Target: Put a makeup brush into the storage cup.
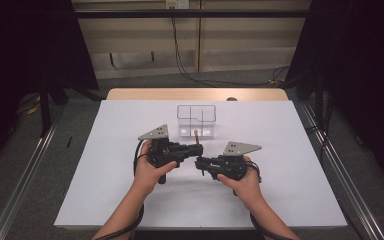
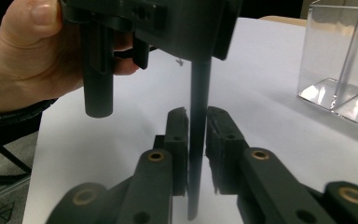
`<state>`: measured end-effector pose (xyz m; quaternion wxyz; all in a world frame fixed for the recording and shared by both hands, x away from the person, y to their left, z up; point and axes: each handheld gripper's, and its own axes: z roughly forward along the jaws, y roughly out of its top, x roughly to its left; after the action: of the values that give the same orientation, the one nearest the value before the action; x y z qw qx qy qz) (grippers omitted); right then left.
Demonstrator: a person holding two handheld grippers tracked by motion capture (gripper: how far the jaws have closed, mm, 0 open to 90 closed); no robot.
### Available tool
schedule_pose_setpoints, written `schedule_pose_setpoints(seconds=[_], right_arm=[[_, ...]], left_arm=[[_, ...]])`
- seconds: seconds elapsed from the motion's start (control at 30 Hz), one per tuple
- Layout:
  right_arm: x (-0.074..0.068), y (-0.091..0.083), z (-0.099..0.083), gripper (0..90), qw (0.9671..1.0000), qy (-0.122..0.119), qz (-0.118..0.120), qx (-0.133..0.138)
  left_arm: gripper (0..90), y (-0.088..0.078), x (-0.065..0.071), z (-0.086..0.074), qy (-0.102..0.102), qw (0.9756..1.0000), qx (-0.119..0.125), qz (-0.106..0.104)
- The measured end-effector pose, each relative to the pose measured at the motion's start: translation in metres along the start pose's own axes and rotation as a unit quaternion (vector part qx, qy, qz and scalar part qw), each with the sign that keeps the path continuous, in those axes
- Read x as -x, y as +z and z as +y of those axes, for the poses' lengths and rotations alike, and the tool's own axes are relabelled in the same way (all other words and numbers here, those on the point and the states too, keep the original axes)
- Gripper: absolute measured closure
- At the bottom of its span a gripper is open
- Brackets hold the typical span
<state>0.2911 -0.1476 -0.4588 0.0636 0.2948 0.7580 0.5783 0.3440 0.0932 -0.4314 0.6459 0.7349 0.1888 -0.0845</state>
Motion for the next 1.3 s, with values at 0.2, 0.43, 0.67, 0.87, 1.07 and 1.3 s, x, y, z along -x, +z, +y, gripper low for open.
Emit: schedule_pose_setpoints(seconds=[0.2, 0.43, 0.67, 0.87, 1.07, 1.3], right_arm=[[0.003, -0.008, 0.0, 62.5, 0.9999, -0.002, -0.009, 0.006], [0.007, -0.019, 0.002, 44.1, 0.9997, -0.001, -0.012, 0.02], [0.01, -0.027, 0.002, 29.3, 0.9997, -0.012, -0.006, 0.022], [0.015, -0.034, 0.001, 19.3, 0.9998, -0.008, -0.006, 0.018], [0.017, -0.041, -0.001, 12.3, 0.9998, -0.011, -0.011, 0.013], [0.022, -0.051, -0.004, 7.2, 0.9998, -0.011, -0.015, 0.011]], left_arm=[[83.4, -0.004, 0.0, 0.003, 0.006, 1.0, 0.005, 0.002], [83.4, -0.006, 0.0, 0.005, 0.012, 0.9999, 0.006, 0.009], [83.3, -0.009, 0.0, 0.007, 0.02, 0.9996, 0.001, 0.019], [83.3, -0.013, 0.0, 0.009, 0.024, 0.9994, 0.002, 0.026], [83.3, -0.015, 0.0, 0.01, 0.027, 0.9991, -0.002, 0.032], [83.3, -0.015, 0.0, 0.01, 0.029, 0.9989, -0.006, 0.035]])
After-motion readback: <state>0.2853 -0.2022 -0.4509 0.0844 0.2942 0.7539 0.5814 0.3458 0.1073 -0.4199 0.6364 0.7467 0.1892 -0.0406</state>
